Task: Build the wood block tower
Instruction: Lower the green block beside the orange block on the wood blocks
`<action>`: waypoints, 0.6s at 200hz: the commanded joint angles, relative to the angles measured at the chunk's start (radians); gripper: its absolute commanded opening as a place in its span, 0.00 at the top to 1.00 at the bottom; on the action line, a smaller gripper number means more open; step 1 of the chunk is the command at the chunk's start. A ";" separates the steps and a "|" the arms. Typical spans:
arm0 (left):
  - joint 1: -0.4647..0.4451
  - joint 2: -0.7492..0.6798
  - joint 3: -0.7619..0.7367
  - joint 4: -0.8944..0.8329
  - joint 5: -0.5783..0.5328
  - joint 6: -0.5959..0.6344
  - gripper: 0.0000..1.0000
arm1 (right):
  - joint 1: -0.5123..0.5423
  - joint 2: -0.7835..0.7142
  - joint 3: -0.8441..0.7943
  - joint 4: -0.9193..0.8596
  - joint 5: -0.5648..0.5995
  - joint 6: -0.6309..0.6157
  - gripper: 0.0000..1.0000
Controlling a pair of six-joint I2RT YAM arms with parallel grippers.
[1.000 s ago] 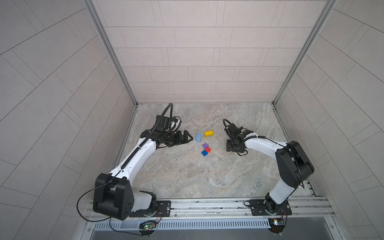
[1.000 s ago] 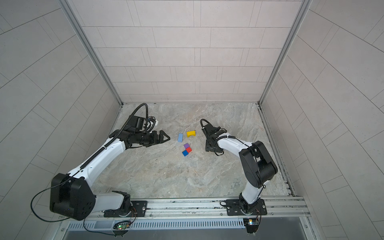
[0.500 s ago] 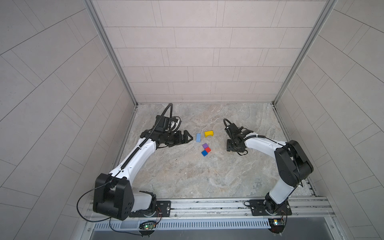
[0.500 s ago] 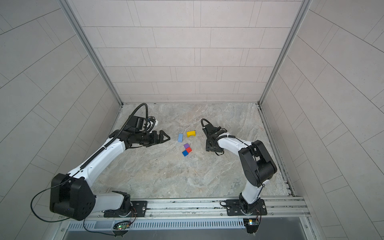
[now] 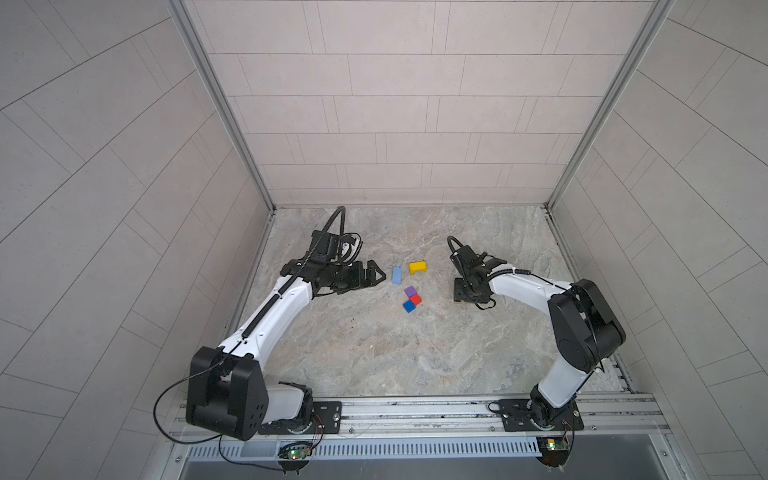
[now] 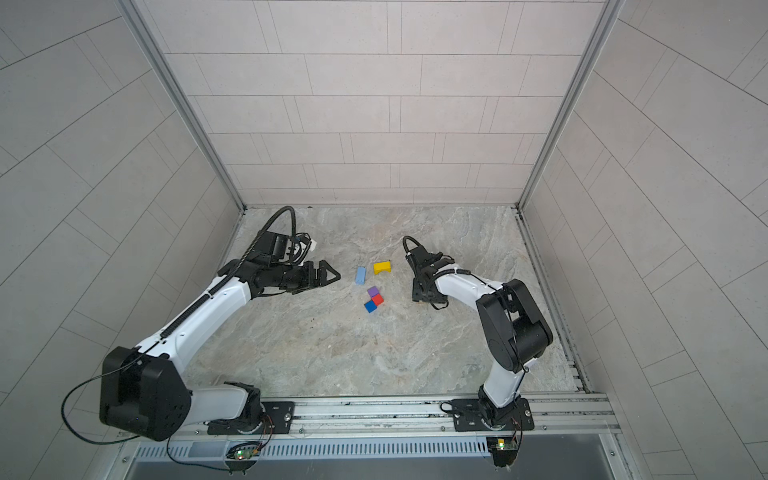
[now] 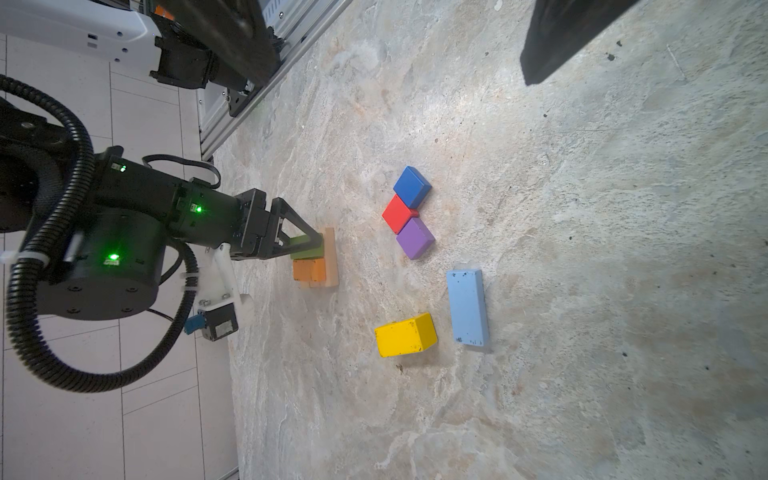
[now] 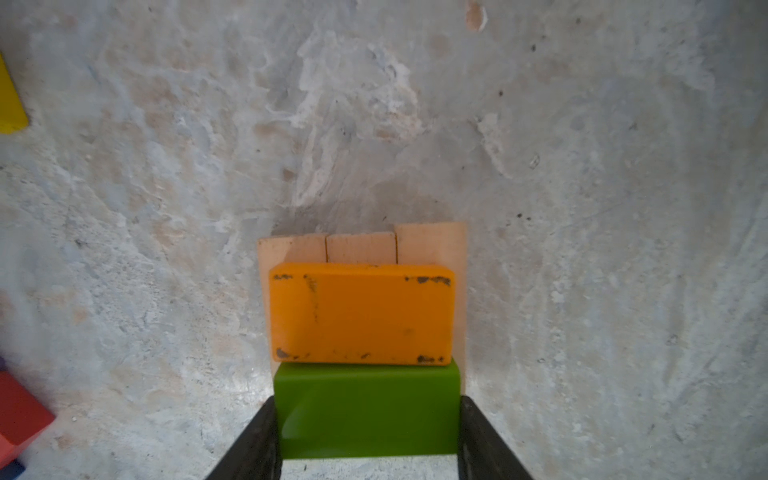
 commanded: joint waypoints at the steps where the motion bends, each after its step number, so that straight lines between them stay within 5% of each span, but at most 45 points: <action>1: 0.010 -0.018 -0.012 0.011 0.008 0.006 0.00 | -0.004 0.013 0.026 -0.016 0.012 -0.008 0.61; 120: 0.010 -0.024 -0.014 0.013 0.006 0.007 0.00 | -0.004 0.023 0.027 -0.027 0.035 -0.022 0.58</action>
